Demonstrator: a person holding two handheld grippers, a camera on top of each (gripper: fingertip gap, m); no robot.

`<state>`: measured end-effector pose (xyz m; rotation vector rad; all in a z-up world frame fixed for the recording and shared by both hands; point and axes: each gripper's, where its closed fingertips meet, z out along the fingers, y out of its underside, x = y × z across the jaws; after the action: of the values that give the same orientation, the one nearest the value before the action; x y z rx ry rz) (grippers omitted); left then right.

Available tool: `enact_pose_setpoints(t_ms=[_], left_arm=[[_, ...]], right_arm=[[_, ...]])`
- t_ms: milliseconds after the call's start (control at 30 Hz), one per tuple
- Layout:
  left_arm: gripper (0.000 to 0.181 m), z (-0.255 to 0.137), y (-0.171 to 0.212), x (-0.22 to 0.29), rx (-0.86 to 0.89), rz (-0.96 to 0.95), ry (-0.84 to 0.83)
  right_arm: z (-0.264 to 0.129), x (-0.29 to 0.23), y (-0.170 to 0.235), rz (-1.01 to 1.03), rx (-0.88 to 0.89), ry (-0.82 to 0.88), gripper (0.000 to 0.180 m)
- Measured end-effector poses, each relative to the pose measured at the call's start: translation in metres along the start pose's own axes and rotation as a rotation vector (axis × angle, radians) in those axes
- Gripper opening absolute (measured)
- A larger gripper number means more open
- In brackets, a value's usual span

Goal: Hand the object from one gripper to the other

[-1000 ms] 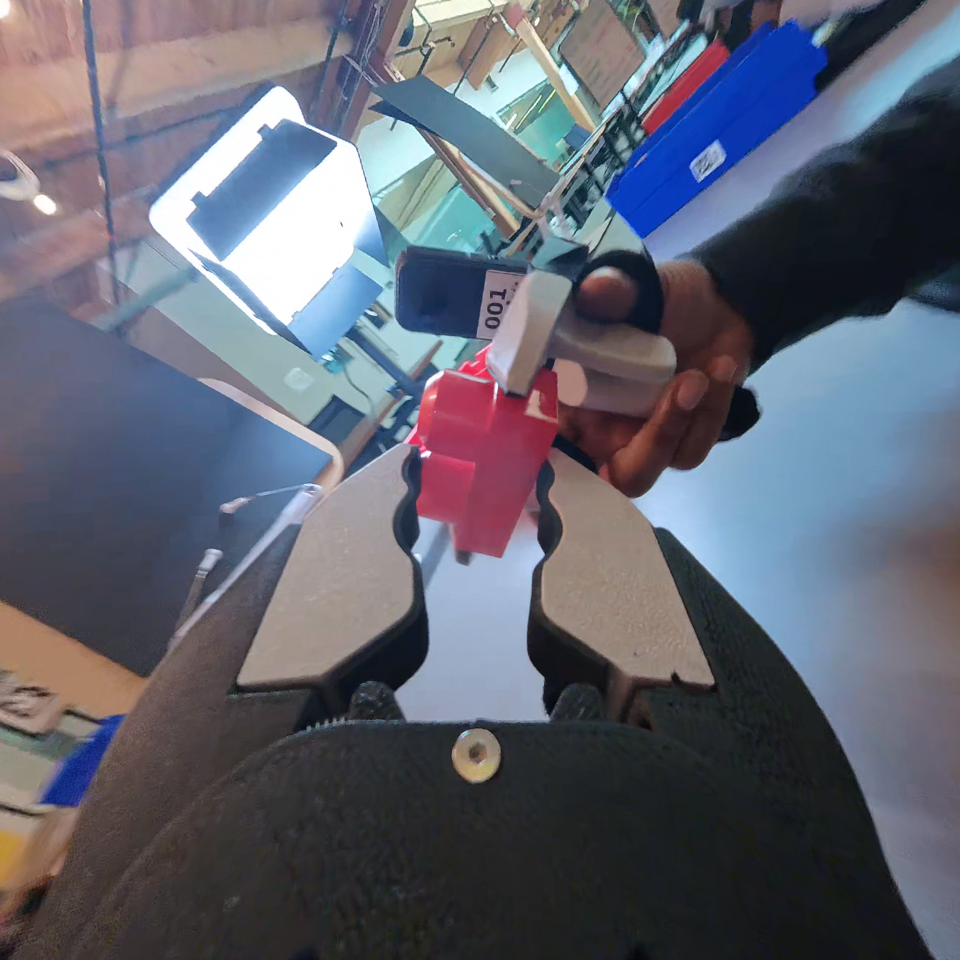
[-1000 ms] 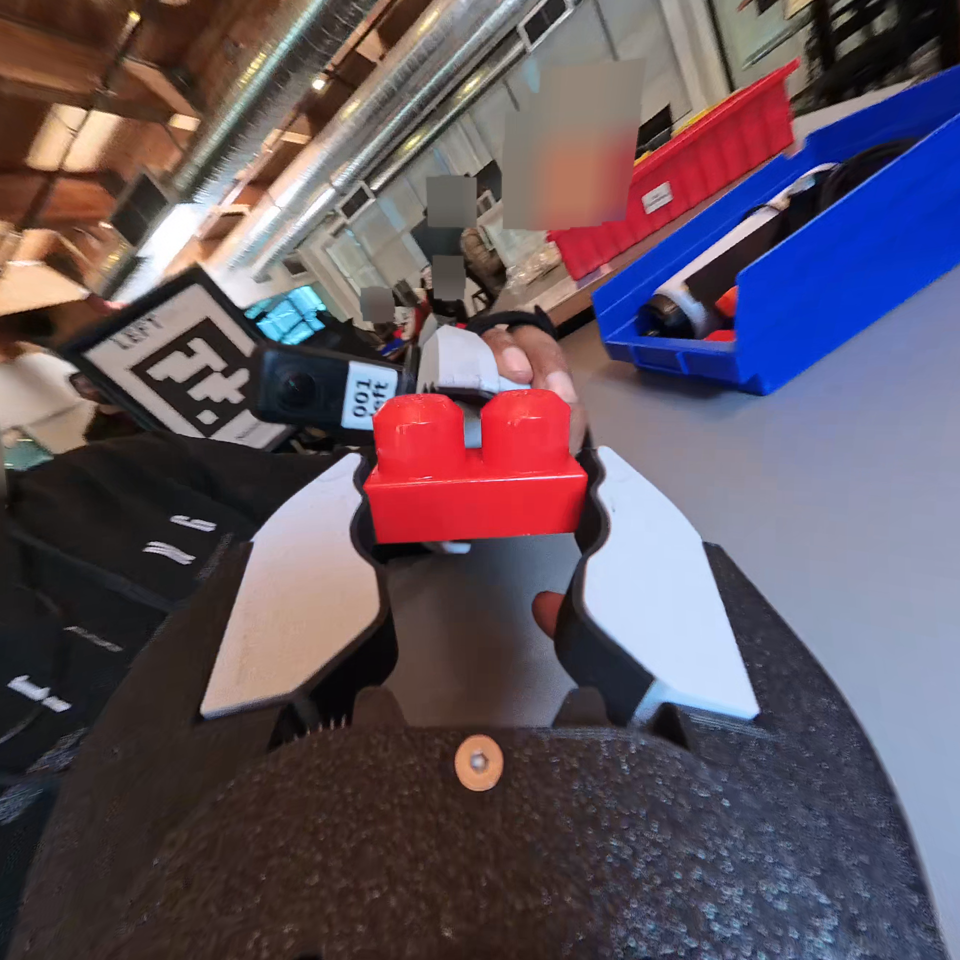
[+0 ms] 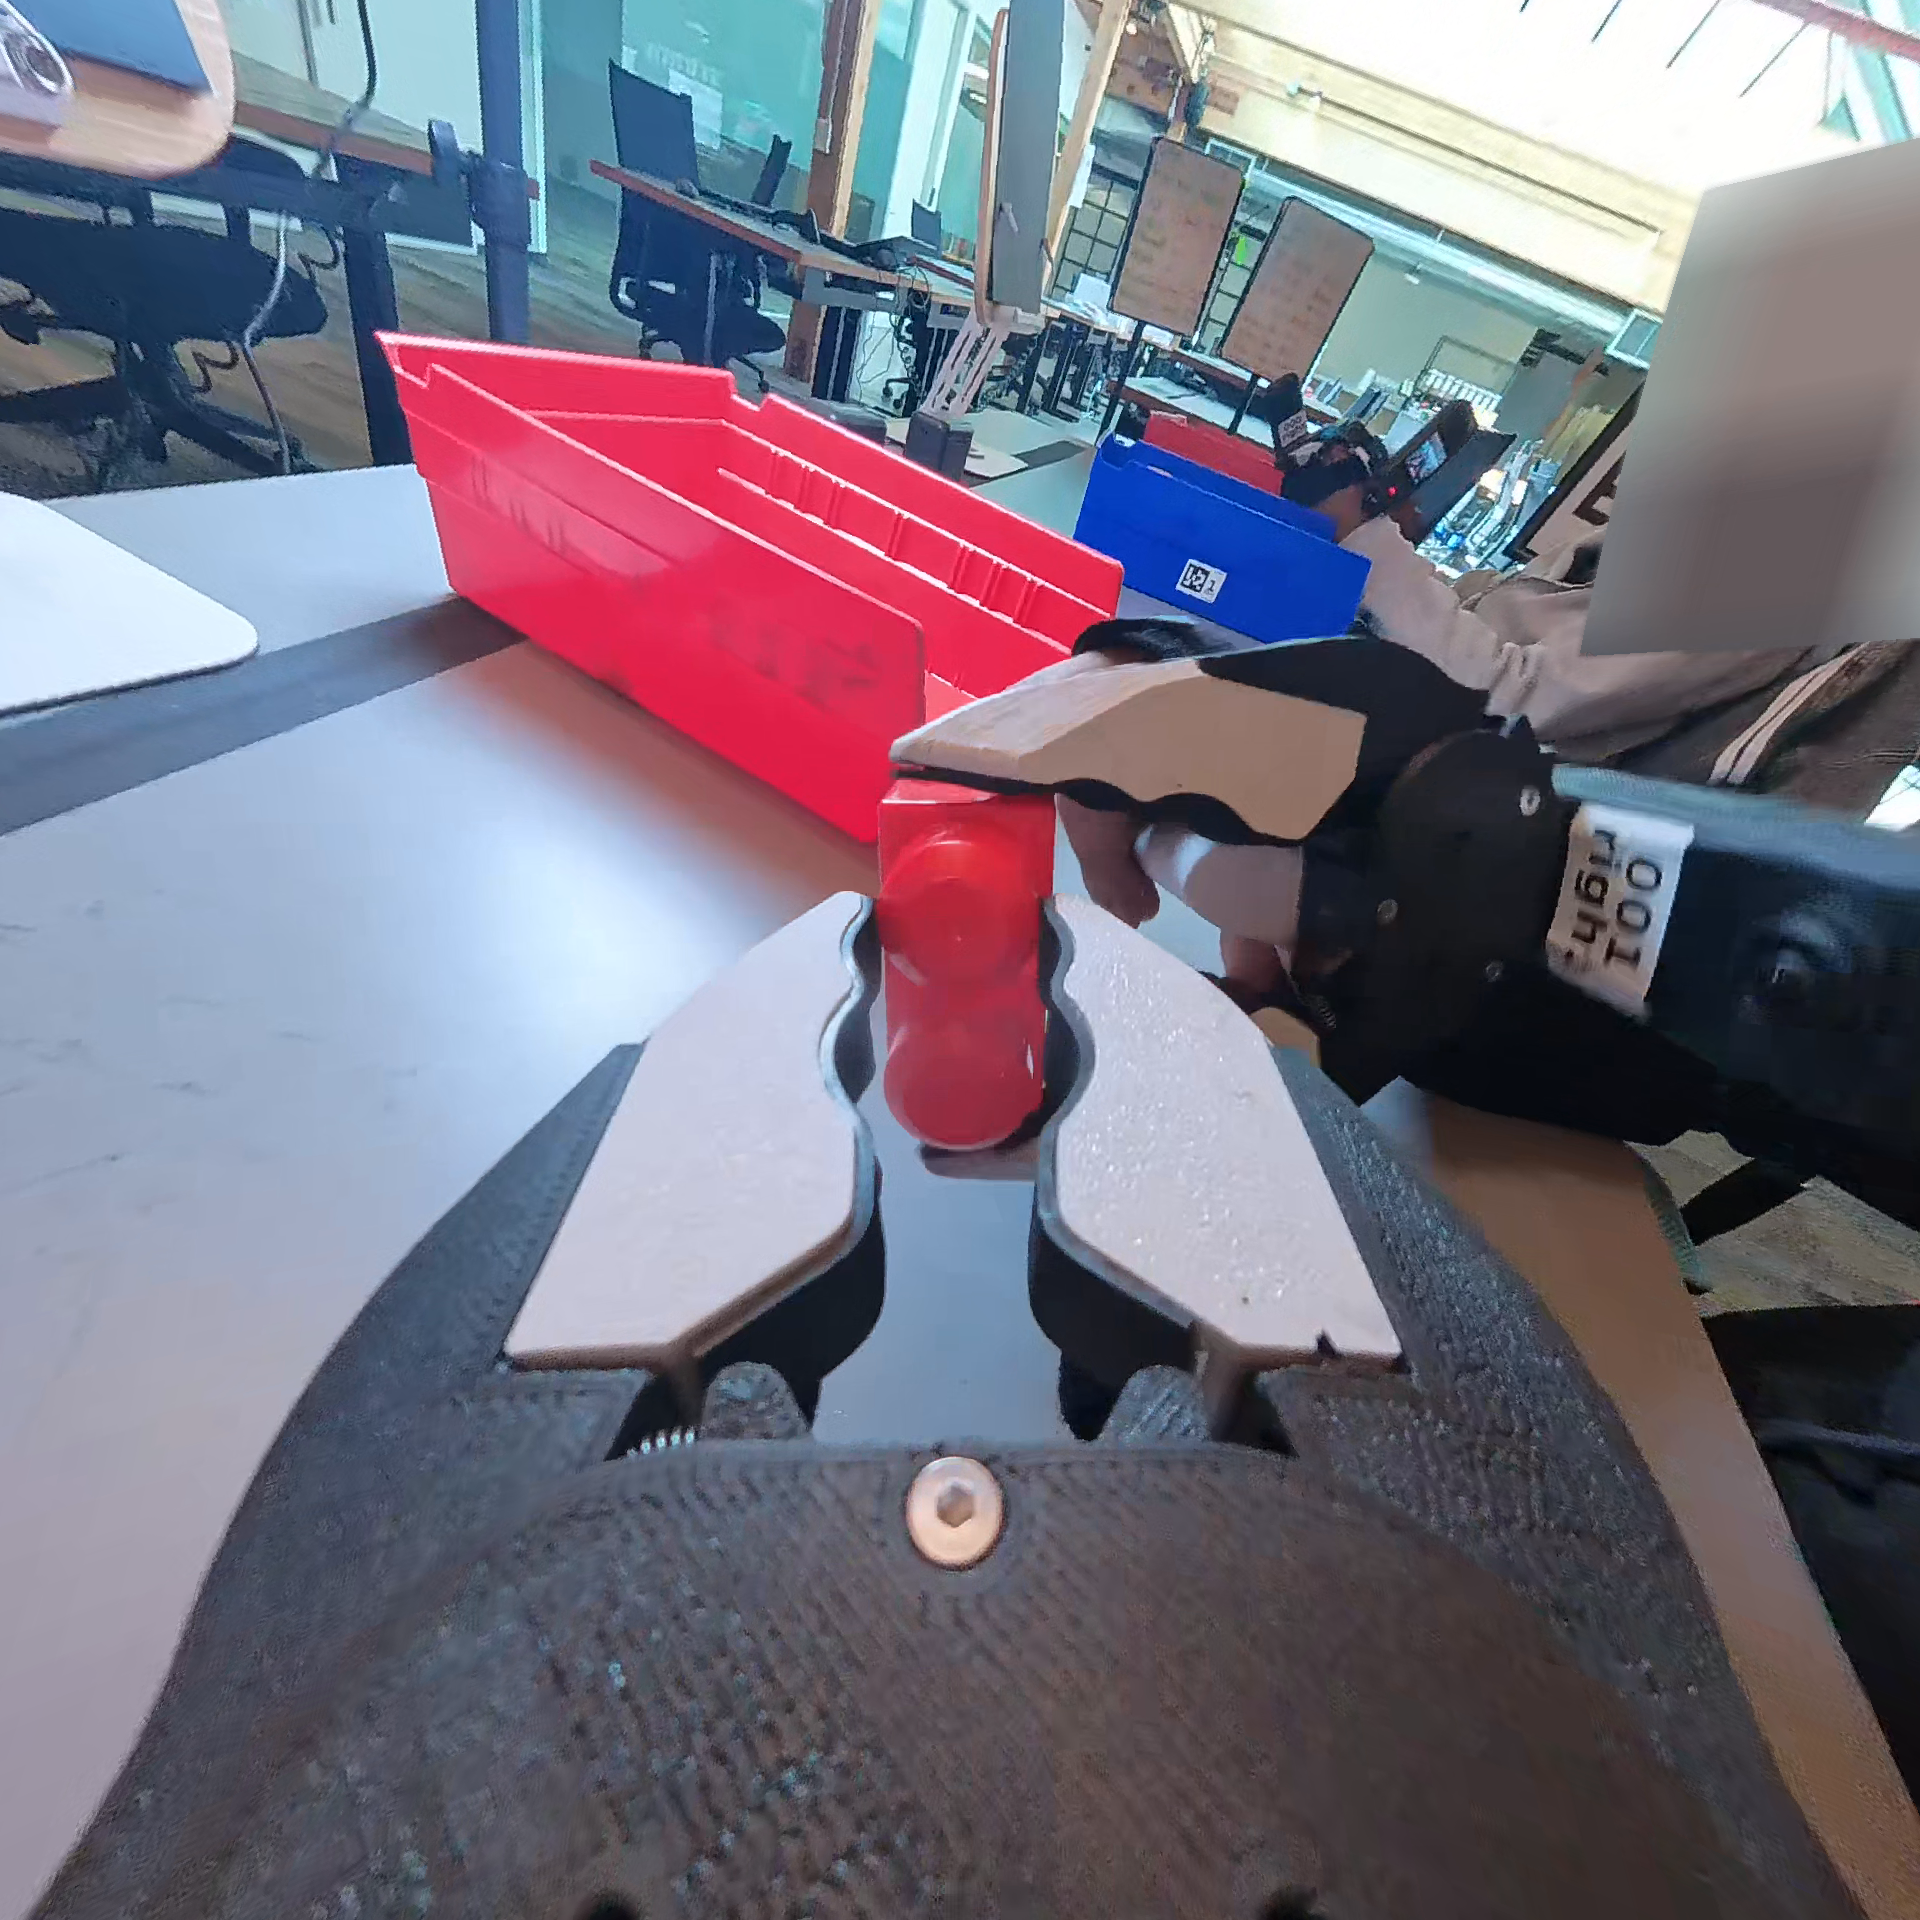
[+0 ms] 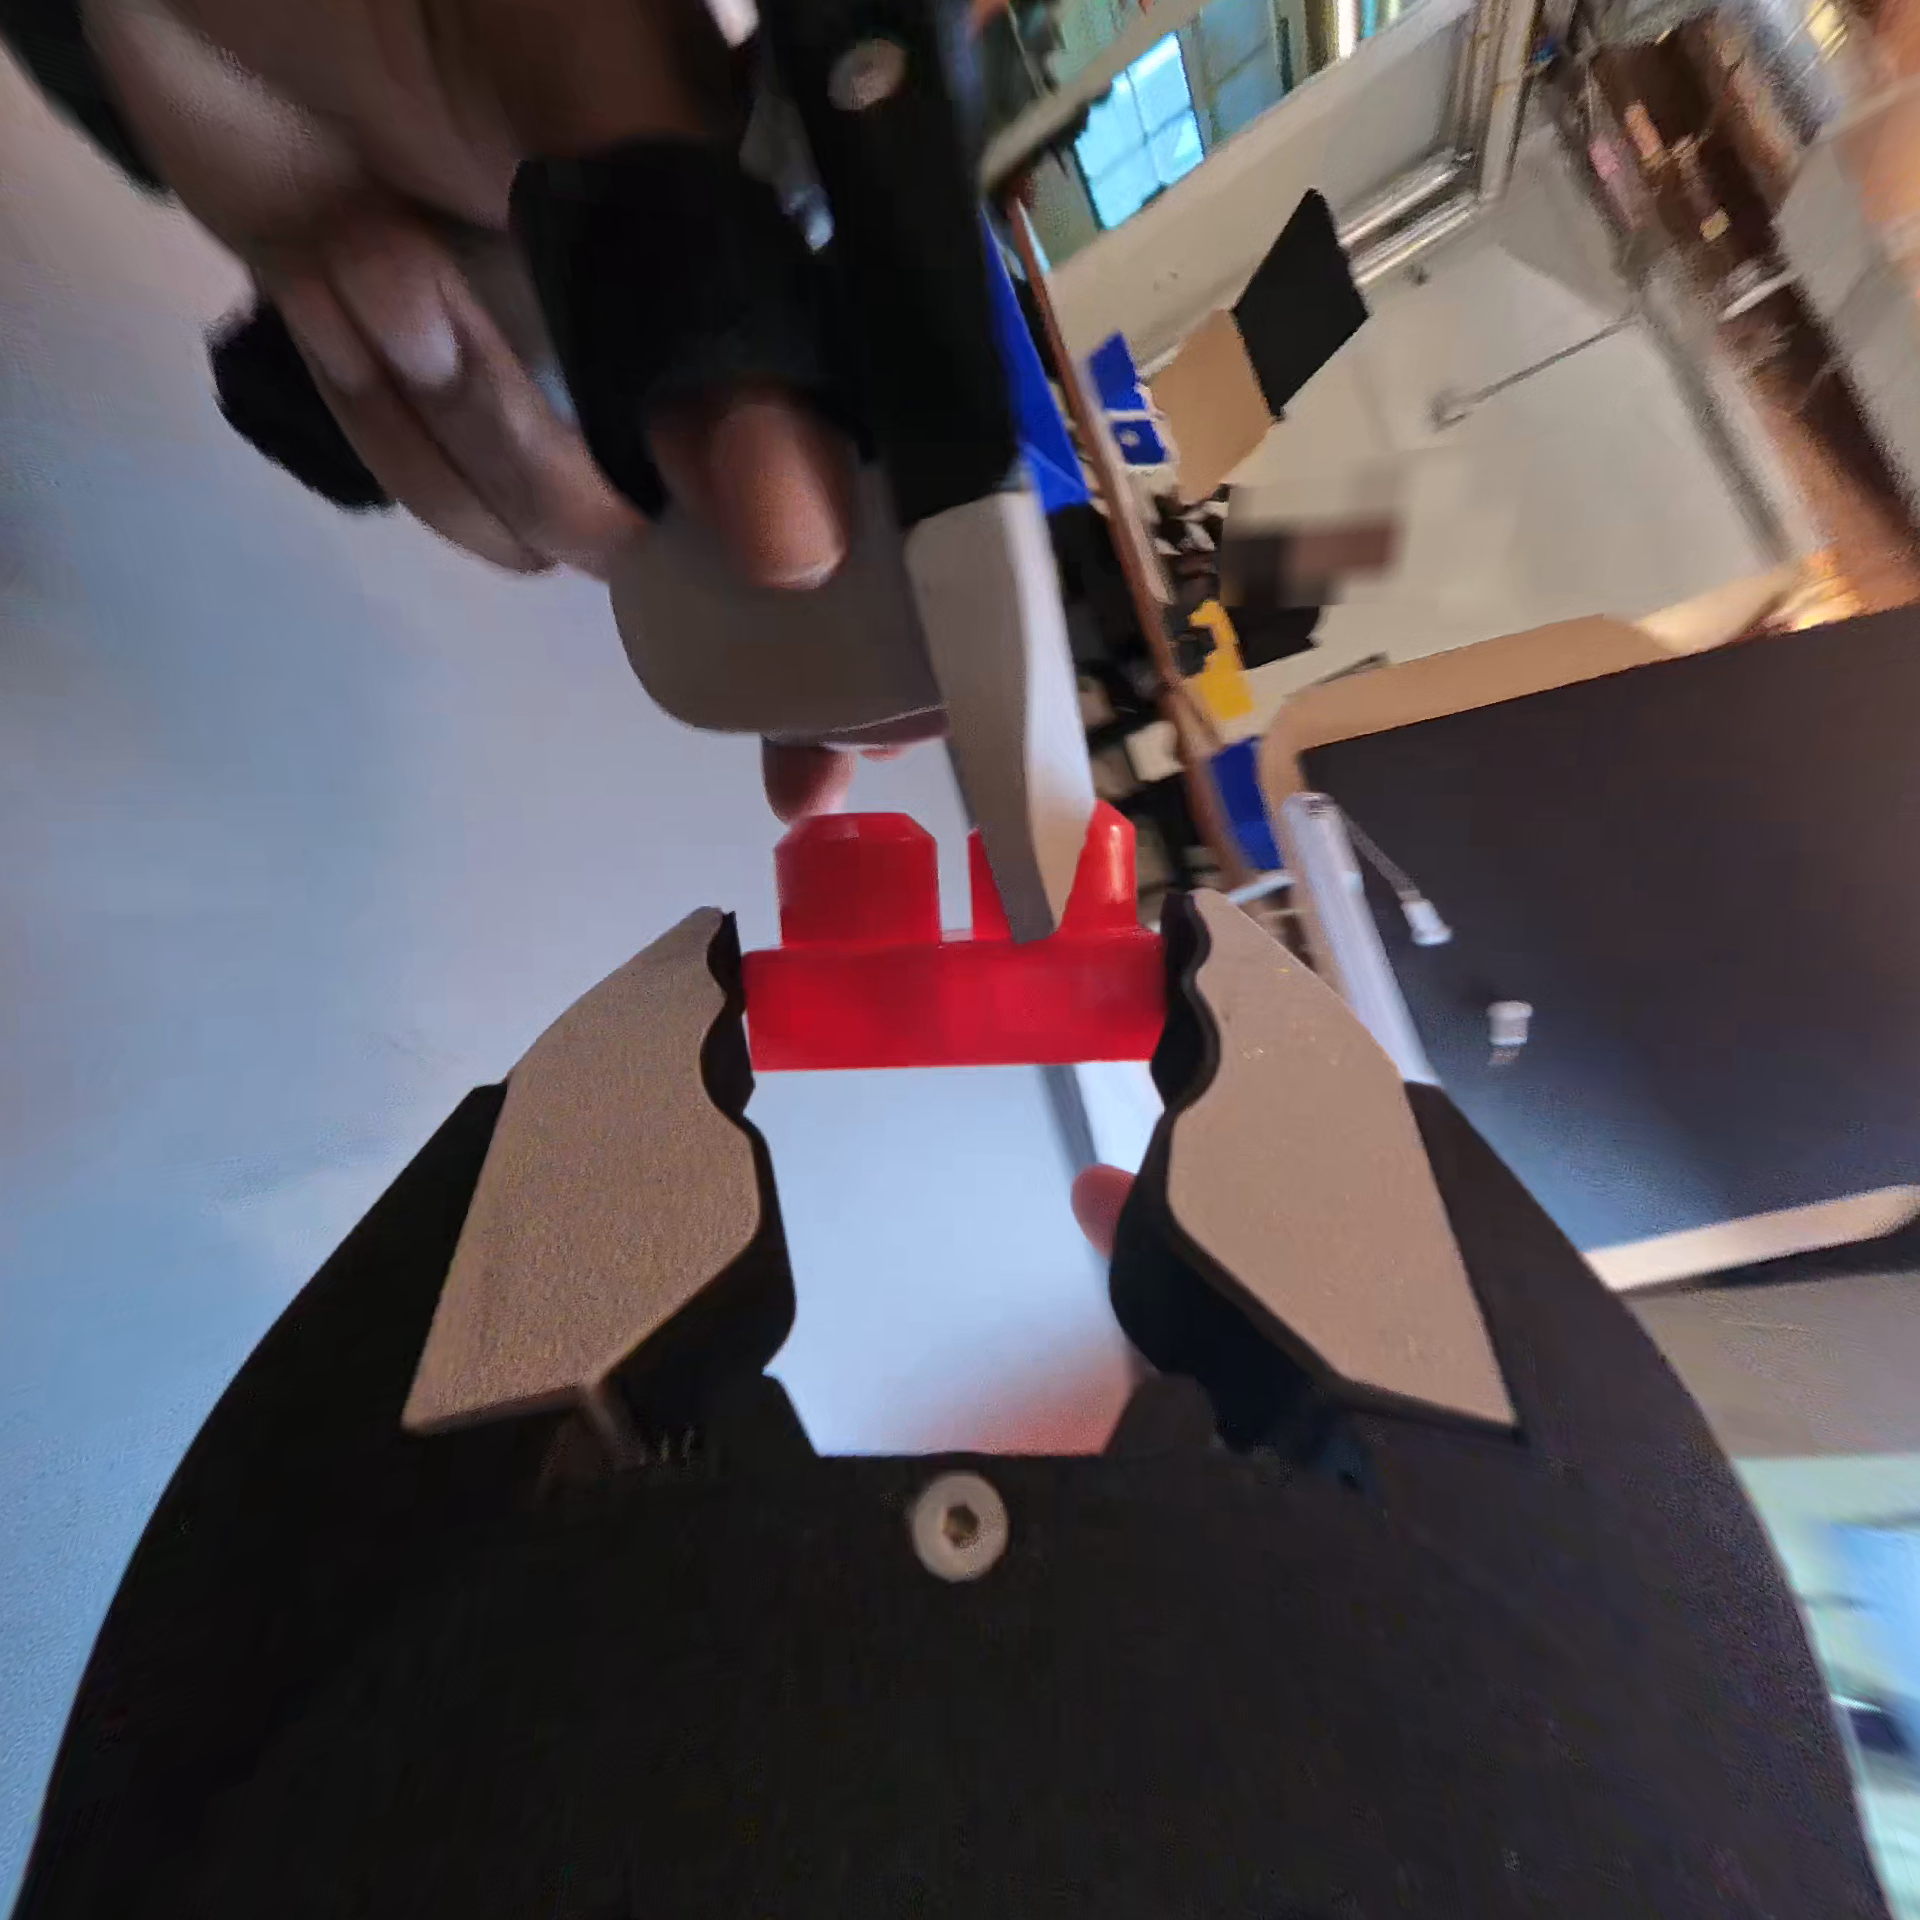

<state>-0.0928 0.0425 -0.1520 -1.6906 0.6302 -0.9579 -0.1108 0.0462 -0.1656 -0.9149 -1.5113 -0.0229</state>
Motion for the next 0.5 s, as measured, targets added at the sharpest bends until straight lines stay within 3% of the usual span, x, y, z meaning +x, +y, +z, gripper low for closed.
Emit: enact_pose_setpoints(t_ms=[100, 267, 400, 500], left_arm=[[0.028, -0.006, -0.009, 0.001, 0.055, 0.009, 0.023], [0.028, -0.026, -0.041, 0.012, 0.279, -0.106, 0.183], [0.028, -0.037, -0.058, 0.017, 0.415, -0.153, 0.243], [0.029, -0.034, -0.057, 0.021, 0.414, -0.137, 0.248]], right_arm=[[-0.004, 0.005, -0.01, 0.409, 0.112, -0.145, 0.085], [-0.014, 0.014, -0.018, 1.021, 0.297, -0.434, 0.08], [-0.021, 0.009, -0.04, 1.275, 0.44, -0.629, 0.066], [-0.023, 0.009, -0.054, 1.357, 0.488, -0.662, 0.055]])
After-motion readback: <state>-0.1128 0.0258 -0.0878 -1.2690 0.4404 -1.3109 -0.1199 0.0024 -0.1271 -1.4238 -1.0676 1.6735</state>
